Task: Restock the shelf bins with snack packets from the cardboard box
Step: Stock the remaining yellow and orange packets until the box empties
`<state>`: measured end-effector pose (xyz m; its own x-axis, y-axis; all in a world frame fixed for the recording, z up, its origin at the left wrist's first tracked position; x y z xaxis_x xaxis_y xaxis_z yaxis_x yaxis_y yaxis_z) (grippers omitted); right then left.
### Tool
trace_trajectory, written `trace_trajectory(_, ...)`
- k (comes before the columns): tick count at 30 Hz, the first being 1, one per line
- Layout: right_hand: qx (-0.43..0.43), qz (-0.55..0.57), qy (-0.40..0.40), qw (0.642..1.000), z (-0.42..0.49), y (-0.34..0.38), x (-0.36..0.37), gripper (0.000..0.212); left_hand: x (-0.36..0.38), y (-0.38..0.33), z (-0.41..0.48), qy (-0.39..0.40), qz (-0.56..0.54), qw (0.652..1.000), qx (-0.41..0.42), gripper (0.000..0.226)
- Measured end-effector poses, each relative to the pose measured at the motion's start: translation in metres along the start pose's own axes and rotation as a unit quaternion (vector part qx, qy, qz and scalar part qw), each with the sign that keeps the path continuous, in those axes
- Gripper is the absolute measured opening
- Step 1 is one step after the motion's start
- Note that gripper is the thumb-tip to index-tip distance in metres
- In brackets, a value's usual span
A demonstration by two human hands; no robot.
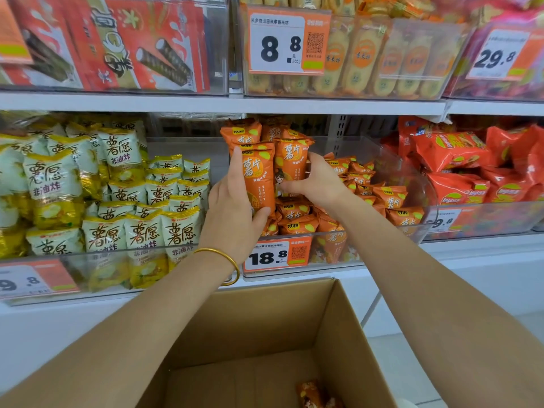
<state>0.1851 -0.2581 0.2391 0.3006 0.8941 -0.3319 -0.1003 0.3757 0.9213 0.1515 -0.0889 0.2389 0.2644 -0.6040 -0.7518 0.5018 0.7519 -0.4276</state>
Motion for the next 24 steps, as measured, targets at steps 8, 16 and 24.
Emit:
trace_trajectory(8,0.0,0.085,-0.041,0.996,0.003,0.002,-0.005,0.082,0.0,0.0,-0.002,-0.002,-0.002,1.0,-0.001,0.103)
trace_trajectory(16,-0.004,0.009,0.036,0.999,0.008,0.015,0.008,0.068,0.001,0.001,0.001,-0.002,0.004,1.0,0.002,0.104)
trace_trajectory(24,-0.031,-0.031,0.011,0.999,0.003,0.01,0.006,0.075,0.0,-0.001,0.0,-0.008,0.007,1.0,0.007,0.104)
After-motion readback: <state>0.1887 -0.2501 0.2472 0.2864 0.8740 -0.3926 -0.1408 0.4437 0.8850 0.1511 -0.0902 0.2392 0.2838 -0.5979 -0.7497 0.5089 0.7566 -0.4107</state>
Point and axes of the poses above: each hand's wrist, its own z-axis towards the middle knuckle, its own x-axis out of the palm, y = z × x, the point moved 9 cm from there along z, towards the middle knuckle, and after that the axes turned 11 degrees about z, right-handed, at the moved point
